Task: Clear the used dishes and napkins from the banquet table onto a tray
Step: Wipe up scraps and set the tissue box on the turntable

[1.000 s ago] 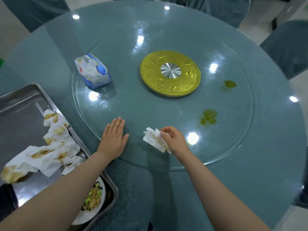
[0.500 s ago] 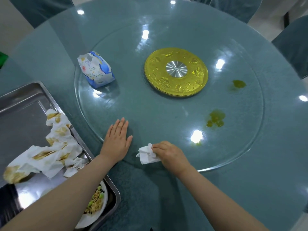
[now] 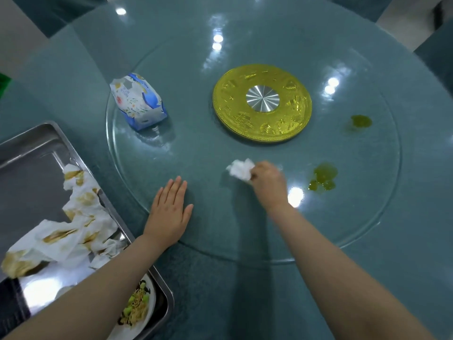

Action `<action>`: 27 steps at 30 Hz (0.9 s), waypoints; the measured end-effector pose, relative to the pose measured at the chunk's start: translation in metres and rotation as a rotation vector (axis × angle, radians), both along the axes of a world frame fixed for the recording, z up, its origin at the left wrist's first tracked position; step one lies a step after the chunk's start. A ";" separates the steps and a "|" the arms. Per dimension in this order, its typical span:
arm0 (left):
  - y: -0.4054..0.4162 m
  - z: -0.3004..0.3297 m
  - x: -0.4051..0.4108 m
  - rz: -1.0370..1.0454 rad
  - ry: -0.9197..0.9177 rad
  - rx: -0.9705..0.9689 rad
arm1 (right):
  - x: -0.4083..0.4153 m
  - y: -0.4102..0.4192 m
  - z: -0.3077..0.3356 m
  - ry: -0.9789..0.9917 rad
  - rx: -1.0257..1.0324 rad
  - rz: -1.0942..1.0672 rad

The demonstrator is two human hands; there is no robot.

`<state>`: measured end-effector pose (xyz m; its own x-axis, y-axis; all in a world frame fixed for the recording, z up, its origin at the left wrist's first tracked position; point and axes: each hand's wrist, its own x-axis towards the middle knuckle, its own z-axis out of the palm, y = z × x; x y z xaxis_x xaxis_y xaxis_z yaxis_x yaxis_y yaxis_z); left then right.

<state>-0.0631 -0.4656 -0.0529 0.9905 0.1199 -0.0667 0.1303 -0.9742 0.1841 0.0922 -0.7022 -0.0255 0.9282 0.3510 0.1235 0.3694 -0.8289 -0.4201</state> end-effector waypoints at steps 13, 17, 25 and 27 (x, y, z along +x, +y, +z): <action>0.008 0.003 0.003 -0.008 0.005 -0.007 | 0.079 0.006 0.008 0.099 -0.034 -0.261; 0.006 0.001 0.004 0.010 0.005 -0.008 | 0.065 0.041 0.007 0.102 -0.063 -0.297; 0.005 0.003 0.004 0.005 0.020 -0.018 | -0.079 0.038 -0.001 0.047 -0.020 0.481; 0.004 0.003 0.003 0.006 0.025 -0.015 | -0.073 0.027 -0.002 0.050 -0.060 0.626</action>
